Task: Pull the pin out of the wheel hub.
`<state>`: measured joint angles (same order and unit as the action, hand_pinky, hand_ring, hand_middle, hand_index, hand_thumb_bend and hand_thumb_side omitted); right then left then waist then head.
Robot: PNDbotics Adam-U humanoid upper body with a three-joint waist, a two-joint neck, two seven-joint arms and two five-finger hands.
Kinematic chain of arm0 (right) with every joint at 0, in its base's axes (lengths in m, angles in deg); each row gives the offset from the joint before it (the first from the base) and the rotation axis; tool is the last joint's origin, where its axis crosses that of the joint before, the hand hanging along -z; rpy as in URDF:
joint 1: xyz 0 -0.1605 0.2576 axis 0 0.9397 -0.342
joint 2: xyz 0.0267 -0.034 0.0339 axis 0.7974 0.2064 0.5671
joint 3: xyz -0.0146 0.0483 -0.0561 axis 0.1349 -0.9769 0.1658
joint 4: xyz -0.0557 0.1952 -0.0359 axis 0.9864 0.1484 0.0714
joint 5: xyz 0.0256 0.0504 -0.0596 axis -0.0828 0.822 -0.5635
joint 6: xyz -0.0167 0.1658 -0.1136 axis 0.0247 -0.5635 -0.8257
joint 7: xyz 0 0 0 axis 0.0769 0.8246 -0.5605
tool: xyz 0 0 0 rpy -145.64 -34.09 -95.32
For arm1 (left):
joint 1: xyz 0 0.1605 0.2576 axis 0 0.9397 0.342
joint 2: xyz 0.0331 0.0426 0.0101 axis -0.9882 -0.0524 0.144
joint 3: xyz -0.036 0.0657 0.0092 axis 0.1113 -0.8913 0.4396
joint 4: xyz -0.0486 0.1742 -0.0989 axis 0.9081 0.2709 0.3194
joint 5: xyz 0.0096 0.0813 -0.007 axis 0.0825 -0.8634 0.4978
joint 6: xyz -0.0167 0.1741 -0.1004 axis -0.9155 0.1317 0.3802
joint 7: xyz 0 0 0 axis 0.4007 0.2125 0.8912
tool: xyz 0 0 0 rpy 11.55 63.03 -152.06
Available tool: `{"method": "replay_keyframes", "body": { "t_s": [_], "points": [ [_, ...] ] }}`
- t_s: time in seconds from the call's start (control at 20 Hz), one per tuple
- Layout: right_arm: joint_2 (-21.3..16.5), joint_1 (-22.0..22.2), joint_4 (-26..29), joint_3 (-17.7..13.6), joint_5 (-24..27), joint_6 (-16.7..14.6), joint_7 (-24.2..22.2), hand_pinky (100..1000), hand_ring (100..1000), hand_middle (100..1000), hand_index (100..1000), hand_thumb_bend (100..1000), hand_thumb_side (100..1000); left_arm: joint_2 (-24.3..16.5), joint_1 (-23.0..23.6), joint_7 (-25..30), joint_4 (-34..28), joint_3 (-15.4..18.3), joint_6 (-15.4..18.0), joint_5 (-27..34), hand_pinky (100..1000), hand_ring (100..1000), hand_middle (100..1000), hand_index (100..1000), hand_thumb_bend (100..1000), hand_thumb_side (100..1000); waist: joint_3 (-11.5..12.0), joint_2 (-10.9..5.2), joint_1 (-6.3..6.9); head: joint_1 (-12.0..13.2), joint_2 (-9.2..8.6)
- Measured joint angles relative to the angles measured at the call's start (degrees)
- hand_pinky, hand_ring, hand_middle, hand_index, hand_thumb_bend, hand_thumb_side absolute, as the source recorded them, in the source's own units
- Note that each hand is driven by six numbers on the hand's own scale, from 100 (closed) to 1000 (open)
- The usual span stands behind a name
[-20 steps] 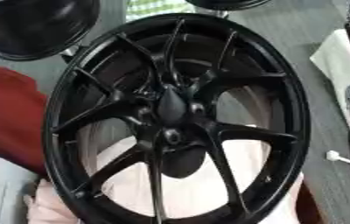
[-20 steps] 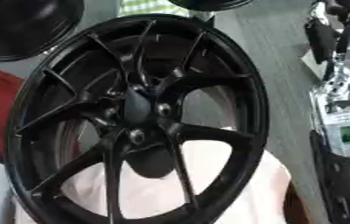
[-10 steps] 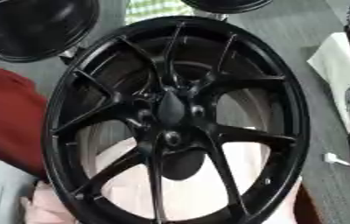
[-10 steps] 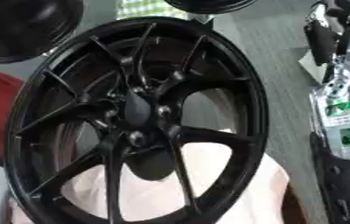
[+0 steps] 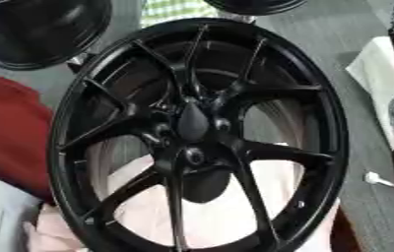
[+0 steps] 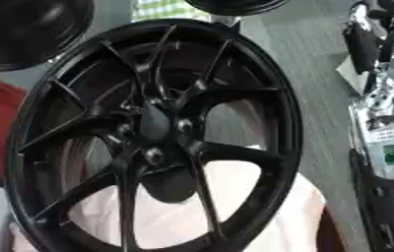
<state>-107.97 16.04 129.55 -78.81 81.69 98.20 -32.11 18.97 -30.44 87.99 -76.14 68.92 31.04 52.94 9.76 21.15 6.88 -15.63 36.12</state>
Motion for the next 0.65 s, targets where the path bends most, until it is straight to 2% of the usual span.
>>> {"method": "replay_keyframes", "body": {
  "t_s": [0.15, 0.45, 0.5, 0.55, 0.65],
  "points": [
    [0.0, 0.0, 0.0, 0.0, 0.0, 0.0, 0.0, 873, 956, 745, 847, 100, 542, 3.2, 0.4, -0.2, -5.4, 0.0, -1.0, 3.0, 666, 637, 561, 769, 100, 704, 0.0, 0.00, -0.22, 0.2, 0.00],
    [0.1, -0.1, 0.3, 0.0, 0.0, -0.1, -0.1, 872, 955, 745, 846, 100, 541, 12.5, 2.3, -1.6, -17.3, -0.4, -4.6, 7.6, 655, 626, 553, 766, 100, 722, -0.2, 0.00, -0.81, 0.5, -0.23],
    [0.2, -0.1, 0.3, 0.0, 0.0, -0.1, -0.1, 872, 955, 745, 846, 100, 546, 13.9, 2.9, -1.5, -19.1, -0.6, -5.2, 8.3, 653, 624, 552, 766, 100, 689, -0.3, 0.00, -0.86, 0.5, -0.37],
    [0.2, -0.2, 0.4, 0.0, 0.0, -0.1, -0.1, 872, 955, 744, 846, 100, 541, 15.3, 3.4, -1.5, -20.5, -0.8, -5.9, 9.0, 652, 623, 552, 766, 100, 743, -0.3, 0.00, -0.92, 0.6, -0.44],
    [0.5, -0.5, 0.5, 0.0, 0.0, -0.1, -0.1, 872, 954, 744, 846, 100, 541, 18.0, 4.4, -1.5, -22.8, -1.2, -7.1, 10.4, 652, 623, 554, 768, 100, 770, -0.5, 0.00, -1.06, 0.7, -0.46]
  ]
}}
